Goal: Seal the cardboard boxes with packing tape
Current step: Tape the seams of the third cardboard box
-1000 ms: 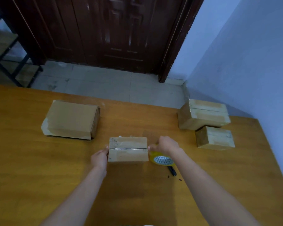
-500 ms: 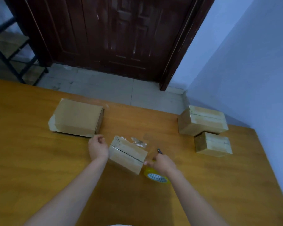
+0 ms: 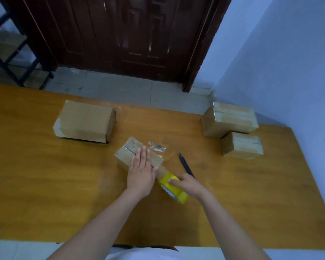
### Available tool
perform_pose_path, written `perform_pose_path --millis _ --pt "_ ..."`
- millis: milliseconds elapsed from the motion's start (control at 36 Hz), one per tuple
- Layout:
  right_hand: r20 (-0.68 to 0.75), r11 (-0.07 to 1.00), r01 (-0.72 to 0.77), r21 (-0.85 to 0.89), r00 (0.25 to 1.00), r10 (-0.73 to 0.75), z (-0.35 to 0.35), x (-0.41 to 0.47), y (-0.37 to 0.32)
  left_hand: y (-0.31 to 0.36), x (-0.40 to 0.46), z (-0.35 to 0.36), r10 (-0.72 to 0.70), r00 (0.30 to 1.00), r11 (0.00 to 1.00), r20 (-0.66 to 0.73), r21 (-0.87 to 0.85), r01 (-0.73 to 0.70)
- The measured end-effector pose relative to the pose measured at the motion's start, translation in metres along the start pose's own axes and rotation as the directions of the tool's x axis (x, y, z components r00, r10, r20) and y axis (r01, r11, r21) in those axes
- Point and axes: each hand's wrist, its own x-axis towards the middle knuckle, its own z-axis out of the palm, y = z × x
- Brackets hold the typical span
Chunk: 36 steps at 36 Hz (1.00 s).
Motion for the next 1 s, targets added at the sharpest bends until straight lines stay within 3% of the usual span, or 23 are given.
perform_pose_path --millis 83,278,389,500,556,694,750,806,917,1000 --pt "-0.047 1.000 -0.014 0.001 0.999 0.014 0.005 0.001 -0.001 -0.001 -0.001 0.000 -0.002 1.000 1.000 0.009 0.020 0.002" --pt "-0.064 0.966 -0.159 -0.201 0.987 0.149 0.010 0.013 0.007 0.000 -0.001 0.000 0.004 1.000 0.999 -0.005 0.033 -0.004" --pt "-0.075 0.965 -0.140 -0.220 0.989 0.126 0.017 0.013 0.009 0.003 -0.001 -0.004 -0.017 1.000 1.000 -0.014 0.025 0.017" --pt "-0.113 0.967 -0.077 -0.242 0.992 0.051 0.020 0.010 0.016 0.013 -0.008 0.006 0.091 0.946 0.995 -0.311 -0.007 -0.098" --pt "-0.148 0.974 -0.046 -0.221 0.989 0.013 0.021 0.008 0.020 0.020 -0.012 0.009 0.129 0.927 0.989 -0.353 -0.026 -0.147" --pt "-0.116 0.997 -0.014 -0.079 0.993 0.005 0.018 0.006 0.026 0.041 -0.023 0.020 0.045 0.991 0.998 -0.123 0.057 -0.038" --pt "-0.109 0.999 -0.041 -0.015 0.993 0.039 0.015 0.007 0.029 0.042 -0.027 0.023 0.015 0.996 0.998 -0.086 0.061 -0.010" --pt "-0.187 0.998 -0.062 0.007 0.980 0.062 0.008 0.014 0.033 0.039 -0.028 0.024 0.013 0.998 0.999 -0.068 0.046 -0.010" --pt "-0.470 0.994 -0.076 -0.078 0.882 0.030 -0.009 0.045 0.049 0.038 -0.029 0.022 0.001 0.997 0.998 -0.081 0.067 0.005" --pt "-0.492 0.961 -0.144 -0.237 0.871 0.009 -0.012 0.063 0.051 0.038 -0.032 0.023 0.010 0.995 0.999 -0.100 0.053 -0.004"
